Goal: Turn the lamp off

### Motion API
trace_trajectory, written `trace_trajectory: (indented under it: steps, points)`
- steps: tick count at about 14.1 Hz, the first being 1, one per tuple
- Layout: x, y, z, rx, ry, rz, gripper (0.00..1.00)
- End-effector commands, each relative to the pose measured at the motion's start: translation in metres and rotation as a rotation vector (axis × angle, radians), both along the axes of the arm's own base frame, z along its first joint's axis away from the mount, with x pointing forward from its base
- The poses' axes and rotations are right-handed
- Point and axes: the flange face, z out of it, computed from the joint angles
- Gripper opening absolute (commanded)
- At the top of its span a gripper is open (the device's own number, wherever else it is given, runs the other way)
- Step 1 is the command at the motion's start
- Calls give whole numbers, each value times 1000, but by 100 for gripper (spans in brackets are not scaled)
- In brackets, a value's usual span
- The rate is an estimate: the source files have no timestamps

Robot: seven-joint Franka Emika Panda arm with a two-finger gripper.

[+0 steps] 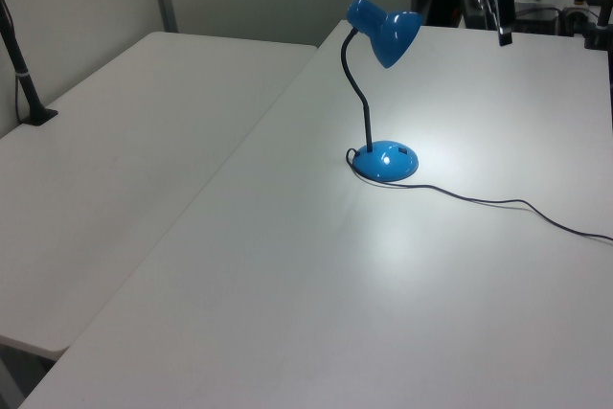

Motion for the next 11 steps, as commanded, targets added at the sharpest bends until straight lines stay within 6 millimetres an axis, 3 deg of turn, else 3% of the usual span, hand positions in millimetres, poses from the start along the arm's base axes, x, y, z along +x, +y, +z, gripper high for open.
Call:
trace_trajectory:
  steps: [1, 4, 11]
  points:
    - [-23, -11, -28, 22, -6, 59, 0]
    - [-36, -47, -61, 162, -172, -77, 0]
    - [-13, -55, -125, 189, -426, -152, 0]
